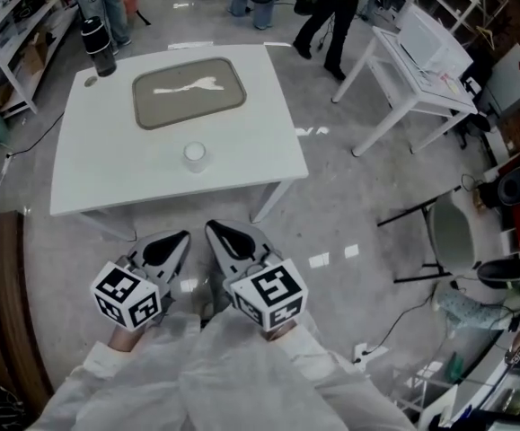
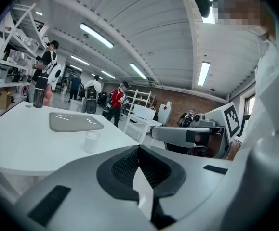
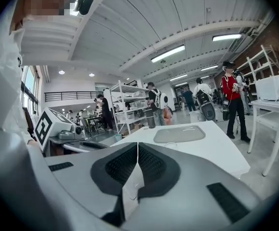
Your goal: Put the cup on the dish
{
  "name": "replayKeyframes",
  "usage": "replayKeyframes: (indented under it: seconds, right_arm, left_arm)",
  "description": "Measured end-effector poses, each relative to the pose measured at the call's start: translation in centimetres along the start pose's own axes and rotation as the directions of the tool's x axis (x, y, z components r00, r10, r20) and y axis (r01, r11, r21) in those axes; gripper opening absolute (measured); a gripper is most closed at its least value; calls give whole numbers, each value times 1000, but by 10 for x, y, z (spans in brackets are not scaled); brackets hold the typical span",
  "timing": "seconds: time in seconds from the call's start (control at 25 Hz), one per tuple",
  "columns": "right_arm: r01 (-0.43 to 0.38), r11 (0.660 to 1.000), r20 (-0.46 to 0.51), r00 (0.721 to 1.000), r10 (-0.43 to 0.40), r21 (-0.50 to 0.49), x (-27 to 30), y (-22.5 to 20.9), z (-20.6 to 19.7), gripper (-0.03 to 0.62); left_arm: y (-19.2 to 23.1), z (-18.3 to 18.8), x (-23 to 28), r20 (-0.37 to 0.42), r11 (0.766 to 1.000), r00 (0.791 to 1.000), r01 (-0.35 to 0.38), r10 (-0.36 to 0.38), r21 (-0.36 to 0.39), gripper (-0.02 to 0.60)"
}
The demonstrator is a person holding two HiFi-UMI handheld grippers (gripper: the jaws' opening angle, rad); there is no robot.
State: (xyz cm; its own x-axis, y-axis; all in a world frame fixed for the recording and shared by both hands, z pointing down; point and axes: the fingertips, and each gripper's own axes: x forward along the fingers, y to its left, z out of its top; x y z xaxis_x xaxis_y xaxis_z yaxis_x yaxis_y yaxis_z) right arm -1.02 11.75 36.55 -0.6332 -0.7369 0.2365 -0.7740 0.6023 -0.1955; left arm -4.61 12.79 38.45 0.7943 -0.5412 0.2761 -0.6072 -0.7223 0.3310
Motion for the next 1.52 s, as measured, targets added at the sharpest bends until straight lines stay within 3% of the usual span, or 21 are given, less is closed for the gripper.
replayKeyframes:
  seconds: [0.28,0.64,1.08,1.52]
  right_arm:
    - [-50,999,9,999,50,-15,54,-62,41,15]
    - [-134,990,-24,991,134,-38,118,-121,66,15]
    - [-177,983,-32,984,175,-53,175,-161,81,15]
    - [-212,977,-52,976,210,-26,170,-178,74,15]
  left_arm:
    - [51,47,58,-2,998,999,-54,54,24,9]
    - [115,89,110,40,992,991,-130,130,-8,9]
    - [187,106,136,40,975,975,-218,220,-42,9]
    - [186,86,142,-22,954,957,-292,291,-64,9]
